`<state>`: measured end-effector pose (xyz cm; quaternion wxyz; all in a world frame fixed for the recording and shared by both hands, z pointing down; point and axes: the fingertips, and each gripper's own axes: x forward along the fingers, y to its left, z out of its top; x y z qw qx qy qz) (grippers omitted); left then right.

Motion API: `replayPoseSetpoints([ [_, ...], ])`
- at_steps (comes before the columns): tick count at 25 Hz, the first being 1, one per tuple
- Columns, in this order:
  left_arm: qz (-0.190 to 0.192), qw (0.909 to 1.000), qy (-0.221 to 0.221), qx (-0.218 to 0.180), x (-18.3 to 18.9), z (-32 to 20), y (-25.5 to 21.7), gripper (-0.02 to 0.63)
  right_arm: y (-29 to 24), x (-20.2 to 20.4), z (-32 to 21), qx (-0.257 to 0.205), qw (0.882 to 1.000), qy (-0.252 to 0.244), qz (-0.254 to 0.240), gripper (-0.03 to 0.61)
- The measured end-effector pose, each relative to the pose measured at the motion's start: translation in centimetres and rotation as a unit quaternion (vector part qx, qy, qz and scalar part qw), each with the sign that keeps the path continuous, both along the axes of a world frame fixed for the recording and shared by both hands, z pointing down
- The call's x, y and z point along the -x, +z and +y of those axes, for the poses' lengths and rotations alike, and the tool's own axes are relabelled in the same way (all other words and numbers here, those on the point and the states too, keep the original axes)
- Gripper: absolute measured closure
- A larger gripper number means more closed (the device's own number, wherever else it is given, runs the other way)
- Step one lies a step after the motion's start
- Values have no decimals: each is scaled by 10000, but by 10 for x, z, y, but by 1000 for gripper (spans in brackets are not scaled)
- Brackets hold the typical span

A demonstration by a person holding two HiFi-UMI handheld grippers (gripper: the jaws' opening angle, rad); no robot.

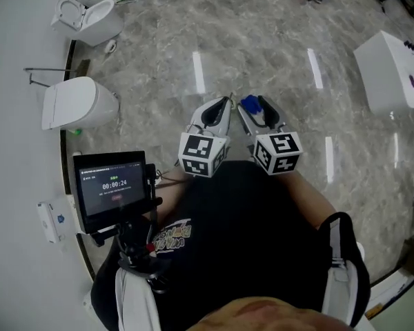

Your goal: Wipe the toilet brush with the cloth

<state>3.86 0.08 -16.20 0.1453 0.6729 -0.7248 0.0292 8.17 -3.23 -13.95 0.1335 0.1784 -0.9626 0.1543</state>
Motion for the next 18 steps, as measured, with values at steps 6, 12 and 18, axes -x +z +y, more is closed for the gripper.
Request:
replayPoseSetpoints([
  [6,40,9999,-77,57,3,4,4,603,3,5,5,26,9999,-144,42,322],
  [12,53,9999,-100,66,4,6,5,603,4,6,8,0,9998,-169,76,328],
  [18,60,9999,-95,70,5,7,5,603,3,6,9,-47,9998,-143,94,347],
])
